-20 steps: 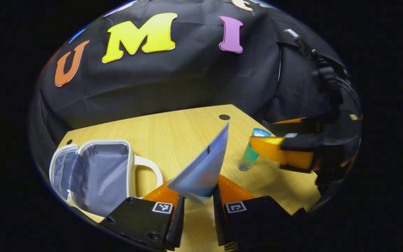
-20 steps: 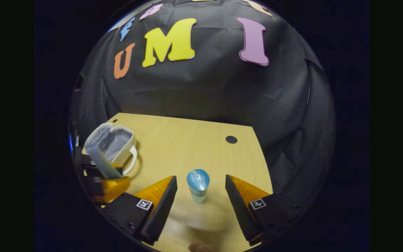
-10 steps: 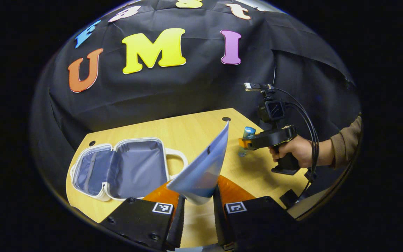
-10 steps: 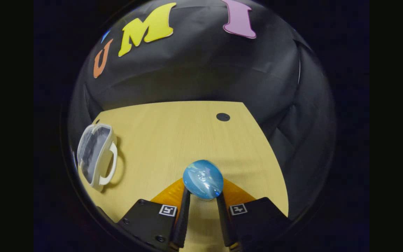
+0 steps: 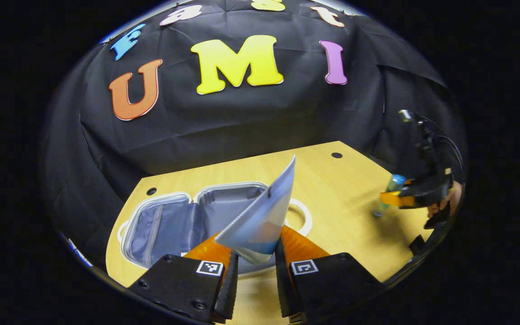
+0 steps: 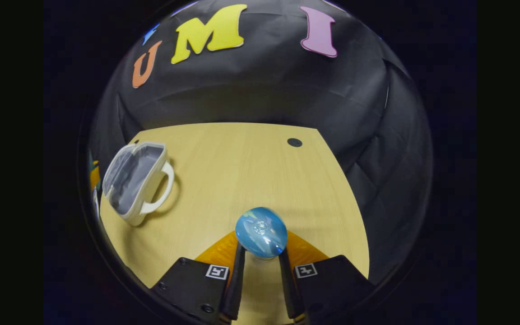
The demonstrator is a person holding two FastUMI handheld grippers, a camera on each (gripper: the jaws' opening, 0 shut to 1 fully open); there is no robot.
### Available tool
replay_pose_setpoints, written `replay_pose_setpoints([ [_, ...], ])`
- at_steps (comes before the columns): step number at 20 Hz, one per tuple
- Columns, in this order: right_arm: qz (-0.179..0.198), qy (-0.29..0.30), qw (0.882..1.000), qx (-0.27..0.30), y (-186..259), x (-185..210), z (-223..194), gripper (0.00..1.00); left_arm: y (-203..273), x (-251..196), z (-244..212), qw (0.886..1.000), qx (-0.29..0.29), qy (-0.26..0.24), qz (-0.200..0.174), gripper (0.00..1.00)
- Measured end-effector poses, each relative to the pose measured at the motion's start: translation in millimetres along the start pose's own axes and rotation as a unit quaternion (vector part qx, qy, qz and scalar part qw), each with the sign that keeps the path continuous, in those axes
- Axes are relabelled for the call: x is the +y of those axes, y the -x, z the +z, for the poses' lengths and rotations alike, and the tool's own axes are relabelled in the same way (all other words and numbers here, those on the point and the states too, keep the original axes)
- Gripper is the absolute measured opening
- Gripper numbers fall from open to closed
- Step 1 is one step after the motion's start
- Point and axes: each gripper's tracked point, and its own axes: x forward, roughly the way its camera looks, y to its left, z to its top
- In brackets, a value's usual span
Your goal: First open the suitcase, pack the skin care products into it, and then close the suitcase.
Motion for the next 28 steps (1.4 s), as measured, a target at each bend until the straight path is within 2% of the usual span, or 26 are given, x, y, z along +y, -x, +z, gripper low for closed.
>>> replay_pose_setpoints([
  [3, -0.002, -0.007, 1.000, -0.001, 26.3, 2.4, -8.2, 0.36, -30.1, 28.0, -16.2, 0.999, 0.027, 0.006, 0.029, 0.41],
  [5, -0.010, -0.016, 1.000, -0.003, 39.8, 1.4, -12.0, 0.36, -51.5, 34.3, -41.1, 0.997, 0.065, 0.029, 0.031, 0.41],
  [6, -0.013, -0.020, 1.000, -0.003, 45.5, 0.6, -12.4, 0.36, -59.5, 35.9, -55.5, 0.995, 0.086, 0.043, 0.032, 0.40],
  [8, -0.020, -0.021, 1.000, -0.001, 56.8, -2.0, -15.1, 0.36, -70.2, 51.4, -80.6, 0.987, 0.129, 0.064, 0.066, 0.41],
  [10, -0.027, -0.021, 0.999, -0.001, 66.9, -2.0, -16.9, 0.36, -76.6, 53.0, -99.4, 0.981, 0.162, 0.085, 0.071, 0.41],
  [12, -0.031, -0.021, 0.999, -0.001, 84.3, -4.4, -21.6, 0.34, -79.5, 46.8, -109.7, 0.976, 0.187, 0.094, 0.057, 0.41],
  [14, -0.034, -0.023, 0.999, 0.001, 94.9, -4.9, -25.5, 0.36, -85.5, 45.3, -126.2, 0.971, 0.215, 0.092, 0.046, 0.41],
  [17, -0.033, -0.021, 0.999, 0.003, 99.8, -1.8, -26.6, 0.36, -90.1, 43.2, -145.9, 0.959, 0.264, 0.096, 0.045, 0.41],
  [20, -0.024, -0.039, 0.999, 0.009, 100.8, 3.7, -23.7, 0.36, -97.6, 44.0, -143.7, 0.955, 0.279, 0.086, 0.042, 0.41],
  [23, -0.025, -0.030, 0.999, 0.008, 98.8, 4.9, -23.7, 0.36, -106.4, 45.0, -141.1, 0.951, 0.298, 0.074, 0.043, 0.41],
  [24, -0.024, -0.029, 0.999, 0.010, 98.4, 5.9, -24.4, 0.36, -109.1, 45.0, -141.8, 0.948, 0.306, 0.073, 0.045, 0.46],
  [25, -0.022, -0.031, 0.999, 0.012, 98.4, 7.5, -24.6, 0.36, -110.6, 45.5, -141.9, 0.946, 0.311, 0.073, 0.046, 0.41],
  [27, -0.018, -0.029, 0.999, 0.013, 99.5, 10.0, -26.1, 0.36, -111.1, 44.3, -141.2, 0.945, 0.314, 0.076, 0.045, 0.41],
  [28, -0.019, -0.025, 0.999, 0.012, 101.2, 9.4, -26.6, 0.36, -110.4, 44.0, -141.5, 0.945, 0.315, 0.077, 0.044, 0.46],
])
